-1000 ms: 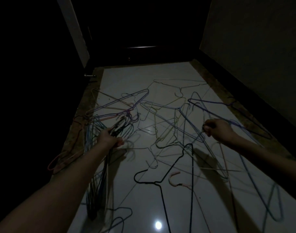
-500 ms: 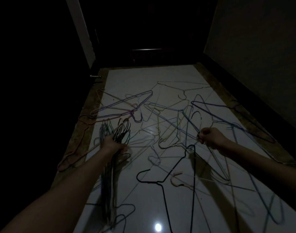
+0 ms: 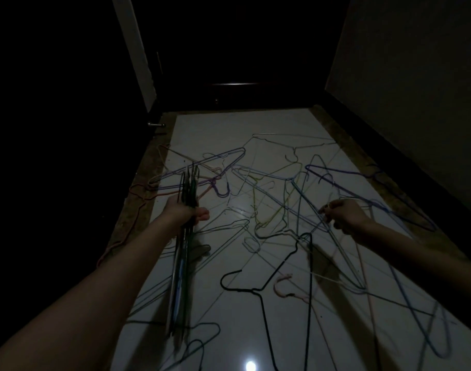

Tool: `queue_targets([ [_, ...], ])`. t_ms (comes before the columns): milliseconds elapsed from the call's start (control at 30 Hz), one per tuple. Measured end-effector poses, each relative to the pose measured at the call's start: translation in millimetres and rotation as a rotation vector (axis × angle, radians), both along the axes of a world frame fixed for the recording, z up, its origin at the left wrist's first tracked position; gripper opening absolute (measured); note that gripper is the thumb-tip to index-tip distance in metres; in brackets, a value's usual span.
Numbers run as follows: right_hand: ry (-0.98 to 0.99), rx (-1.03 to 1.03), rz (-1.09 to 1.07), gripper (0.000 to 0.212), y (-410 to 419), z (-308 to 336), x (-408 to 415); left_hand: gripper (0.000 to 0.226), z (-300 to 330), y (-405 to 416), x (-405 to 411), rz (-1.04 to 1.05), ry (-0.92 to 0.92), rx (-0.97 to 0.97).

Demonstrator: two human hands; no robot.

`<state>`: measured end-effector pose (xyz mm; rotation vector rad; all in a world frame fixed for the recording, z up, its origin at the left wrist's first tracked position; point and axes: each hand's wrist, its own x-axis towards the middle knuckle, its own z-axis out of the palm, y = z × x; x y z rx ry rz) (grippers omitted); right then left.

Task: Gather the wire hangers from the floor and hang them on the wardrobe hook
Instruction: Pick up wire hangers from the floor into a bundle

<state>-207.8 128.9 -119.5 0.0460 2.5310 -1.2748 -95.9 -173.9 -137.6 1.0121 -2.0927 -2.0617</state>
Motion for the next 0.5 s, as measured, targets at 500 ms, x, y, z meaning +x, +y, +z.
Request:
queue_targets([
  [500,0.164,-0.34,0.242,0.009,-62,54,20,0.026,58,61,-28,-0.128,0.16,0.302],
])
